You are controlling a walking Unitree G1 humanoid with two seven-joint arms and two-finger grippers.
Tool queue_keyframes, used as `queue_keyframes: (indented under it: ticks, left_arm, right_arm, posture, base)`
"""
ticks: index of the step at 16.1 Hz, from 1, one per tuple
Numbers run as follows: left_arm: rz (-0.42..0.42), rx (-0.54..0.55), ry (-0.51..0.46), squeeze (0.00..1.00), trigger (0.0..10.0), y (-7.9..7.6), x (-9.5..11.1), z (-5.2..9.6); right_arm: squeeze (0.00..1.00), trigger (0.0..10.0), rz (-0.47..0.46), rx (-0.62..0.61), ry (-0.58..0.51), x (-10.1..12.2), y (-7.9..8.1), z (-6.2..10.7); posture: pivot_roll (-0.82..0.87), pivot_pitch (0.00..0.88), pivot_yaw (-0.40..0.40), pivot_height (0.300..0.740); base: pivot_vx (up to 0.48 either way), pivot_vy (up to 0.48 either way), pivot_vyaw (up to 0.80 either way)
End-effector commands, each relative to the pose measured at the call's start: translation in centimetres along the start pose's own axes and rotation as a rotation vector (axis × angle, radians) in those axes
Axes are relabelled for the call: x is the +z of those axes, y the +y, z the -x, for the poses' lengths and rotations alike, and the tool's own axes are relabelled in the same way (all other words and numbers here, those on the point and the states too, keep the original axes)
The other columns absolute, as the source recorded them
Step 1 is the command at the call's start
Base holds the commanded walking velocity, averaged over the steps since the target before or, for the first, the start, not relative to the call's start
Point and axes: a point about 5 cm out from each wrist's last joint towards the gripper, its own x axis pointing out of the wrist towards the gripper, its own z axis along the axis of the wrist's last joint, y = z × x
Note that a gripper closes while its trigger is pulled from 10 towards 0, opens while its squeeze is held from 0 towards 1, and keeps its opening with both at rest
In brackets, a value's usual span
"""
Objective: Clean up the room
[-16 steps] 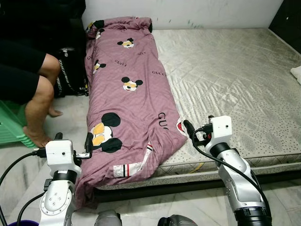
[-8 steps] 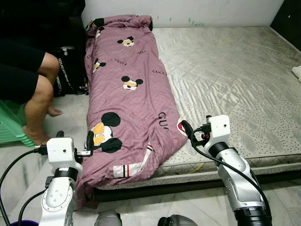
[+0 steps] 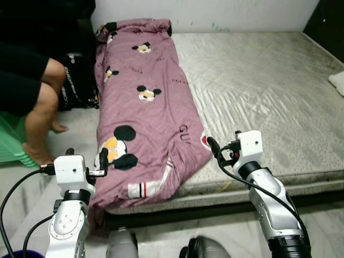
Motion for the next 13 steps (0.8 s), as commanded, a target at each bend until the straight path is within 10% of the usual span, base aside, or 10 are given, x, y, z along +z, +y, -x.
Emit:
queue_keyframes:
  ticks: [1, 13]
  left_arm:
    - [0.002, 0.005, 0.024, 0.00, 10.0, 0.06, -0.36, 0.00]
    - [-0.007, 0.010, 0.013, 0.00, 10.0, -0.03, -0.26, -0.18]
  right_arm:
    - [0.00, 10.0, 0.011, 0.011, -0.001, 0.34, 0.10, -0.14]
    - [0.00, 10.0, 0.030, 0.055, 0.008, 0.19, 0.59, -0.48]
  posture:
    - [-0.02, 0.035, -0.035, 0.613]
    - [-0.01, 0.032, -0.040, 0.583]
  base:
    - [0.000, 0.000, 0.00]
    - [0.000, 0.000, 0.07]
